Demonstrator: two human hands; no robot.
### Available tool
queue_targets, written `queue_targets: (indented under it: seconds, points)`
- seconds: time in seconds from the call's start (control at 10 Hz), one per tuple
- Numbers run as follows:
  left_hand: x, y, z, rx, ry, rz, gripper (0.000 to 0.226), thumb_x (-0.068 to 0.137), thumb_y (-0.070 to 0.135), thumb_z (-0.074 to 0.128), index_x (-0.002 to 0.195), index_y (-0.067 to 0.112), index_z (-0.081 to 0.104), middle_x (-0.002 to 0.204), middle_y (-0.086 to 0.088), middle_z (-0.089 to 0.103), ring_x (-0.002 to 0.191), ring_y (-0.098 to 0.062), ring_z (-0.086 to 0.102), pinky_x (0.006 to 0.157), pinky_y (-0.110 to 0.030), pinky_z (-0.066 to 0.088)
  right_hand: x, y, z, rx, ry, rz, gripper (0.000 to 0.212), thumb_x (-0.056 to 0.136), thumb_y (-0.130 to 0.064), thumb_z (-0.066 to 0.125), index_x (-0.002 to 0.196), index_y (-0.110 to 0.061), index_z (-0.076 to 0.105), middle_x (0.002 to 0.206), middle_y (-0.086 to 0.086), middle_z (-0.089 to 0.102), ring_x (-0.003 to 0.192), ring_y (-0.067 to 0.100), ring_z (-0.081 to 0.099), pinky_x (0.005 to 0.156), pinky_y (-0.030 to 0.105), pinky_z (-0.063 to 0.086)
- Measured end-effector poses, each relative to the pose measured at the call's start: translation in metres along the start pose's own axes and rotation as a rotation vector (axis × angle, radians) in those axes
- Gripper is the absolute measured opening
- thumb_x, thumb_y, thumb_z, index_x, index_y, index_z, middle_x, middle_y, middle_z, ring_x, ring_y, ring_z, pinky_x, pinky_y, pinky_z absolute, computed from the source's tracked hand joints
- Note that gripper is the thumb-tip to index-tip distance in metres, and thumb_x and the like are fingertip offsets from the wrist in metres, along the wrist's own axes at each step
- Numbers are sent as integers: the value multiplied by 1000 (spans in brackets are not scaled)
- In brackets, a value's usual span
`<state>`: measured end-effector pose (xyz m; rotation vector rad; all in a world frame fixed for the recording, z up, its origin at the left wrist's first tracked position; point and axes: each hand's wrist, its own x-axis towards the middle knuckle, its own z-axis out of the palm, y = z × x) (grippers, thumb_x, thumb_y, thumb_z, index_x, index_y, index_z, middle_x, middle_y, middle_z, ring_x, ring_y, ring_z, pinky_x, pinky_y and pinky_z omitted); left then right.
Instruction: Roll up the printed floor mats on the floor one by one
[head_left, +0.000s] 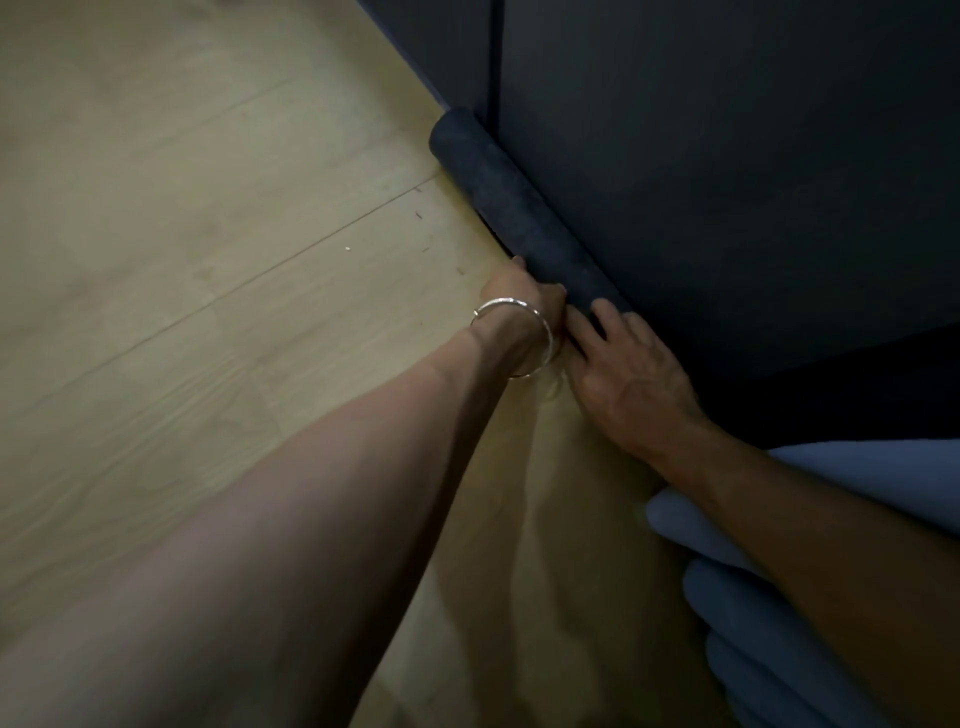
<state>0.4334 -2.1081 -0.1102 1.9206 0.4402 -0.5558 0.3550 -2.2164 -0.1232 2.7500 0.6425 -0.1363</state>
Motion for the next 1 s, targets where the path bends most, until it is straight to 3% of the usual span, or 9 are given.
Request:
queue_targets:
  seconds: [0.1, 0.2, 0.3, 0.6, 0.8, 1.0]
  points:
    - [-4, 2, -6, 294, 19, 72, 36, 87, 23, 63, 117, 4, 59, 115, -14, 64, 105, -31, 60, 91, -35, 49, 1, -4, 1, 14, -52, 0, 38, 87, -15, 53, 123, -5, 60, 134, 13, 45, 106, 31, 44, 81, 37, 39]
    - [-8, 0, -6, 603, 37, 177, 35, 93, 30, 55, 118, 5, 55, 119, -14, 60, 108, -31, 57, 81, -30, 44, 3, -6, -6, 11, -97, 9, 37, 87, -16, 51, 122, -9, 62, 137, 9, 40, 106, 28, 40, 82, 35, 34]
    - [-8, 7, -11, 825, -6, 216, 35, 95, 34, 51, 118, 8, 57, 118, -10, 60, 106, -29, 59, 81, -33, 46, 6, -9, -11, -1, -145, 12, 40, 90, -18, 49, 129, -9, 56, 142, 10, 34, 110, 29, 36, 86, 36, 34]
    - [-16, -9, -47, 1001, -128, 313, 49, 91, 25, 50, 137, 13, 38, 123, -14, 51, 112, -34, 53, 89, -38, 47, 24, -25, -43, -8, -363, 100, 33, 93, -19, 43, 122, -11, 57, 130, 9, 35, 118, 31, 32, 89, 41, 37]
    - [-21, -26, -115, 1037, -115, 271, 47, 88, 22, 48, 134, 13, 47, 127, -16, 52, 118, -35, 51, 99, -41, 44, 36, -21, -62, 250, -441, 233, 32, 93, -22, 46, 120, -13, 61, 132, 6, 37, 122, 30, 31, 98, 40, 32]
    - [-39, -59, -186, 1084, -69, 172, 48, 92, 25, 48, 138, 14, 42, 129, -14, 52, 119, -33, 51, 99, -39, 44, 55, -27, -72, 360, -436, 291, 31, 95, -26, 42, 111, -7, 60, 121, 12, 46, 110, 29, 42, 85, 35, 37]
